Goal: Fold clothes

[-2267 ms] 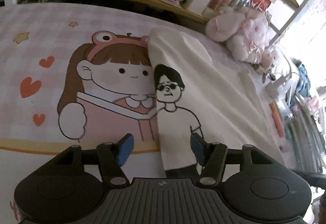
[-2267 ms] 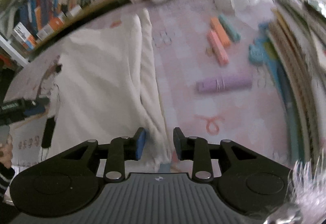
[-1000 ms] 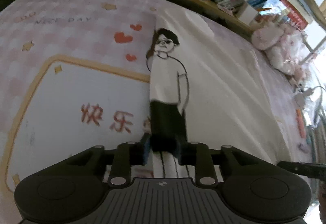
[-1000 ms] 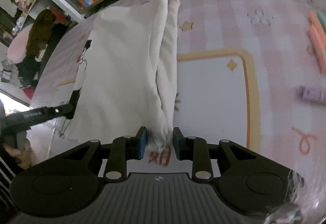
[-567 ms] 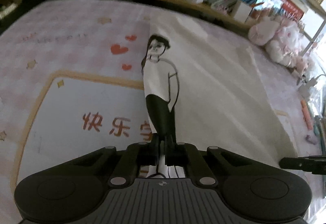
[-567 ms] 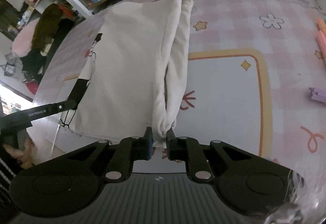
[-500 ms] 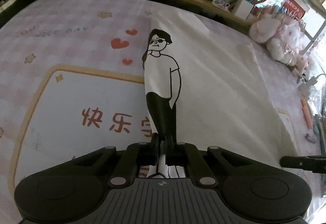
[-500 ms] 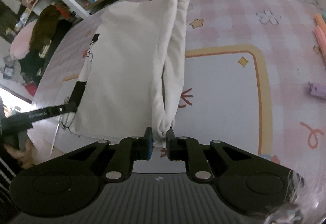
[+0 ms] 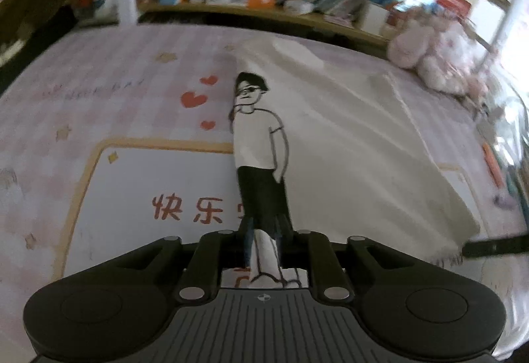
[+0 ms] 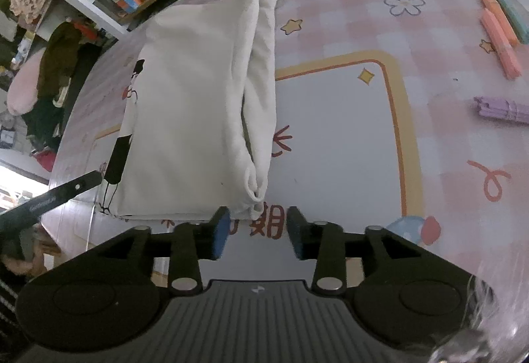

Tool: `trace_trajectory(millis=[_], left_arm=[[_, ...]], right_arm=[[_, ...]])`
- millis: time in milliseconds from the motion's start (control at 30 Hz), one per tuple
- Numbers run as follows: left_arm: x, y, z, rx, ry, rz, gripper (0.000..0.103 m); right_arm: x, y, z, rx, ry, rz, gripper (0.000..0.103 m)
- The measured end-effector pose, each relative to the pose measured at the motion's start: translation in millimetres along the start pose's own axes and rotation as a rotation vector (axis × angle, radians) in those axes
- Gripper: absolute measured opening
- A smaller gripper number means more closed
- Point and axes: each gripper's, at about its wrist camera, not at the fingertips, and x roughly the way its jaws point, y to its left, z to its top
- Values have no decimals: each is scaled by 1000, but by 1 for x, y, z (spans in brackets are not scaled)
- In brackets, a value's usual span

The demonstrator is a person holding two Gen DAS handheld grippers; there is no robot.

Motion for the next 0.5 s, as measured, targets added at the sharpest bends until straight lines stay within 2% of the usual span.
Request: trace_trajectory(millis=[33,200,267,300,333,500], left_arm=[[-3,-3,0,24,-3,3,32],[-10,-25,-8,133,3,-19,33],[-11,-33,-12,176,-10,-13,48],[-12,-36,-14,197,-16,-11,65],[-12,-40,-16,219,-23,-8,69],[-15,-59,-25,327,-55,5,73]], right_arm=[[-2,0,0,2,6,0,46],[-10,1,-1,21,26,4,57],[-13,1,-2,30,23,5,58],[-14,1,-3,34,21,4,59],[-14,1,-2,38,17,3,59],[-10,-2,6,77,3,18,59]])
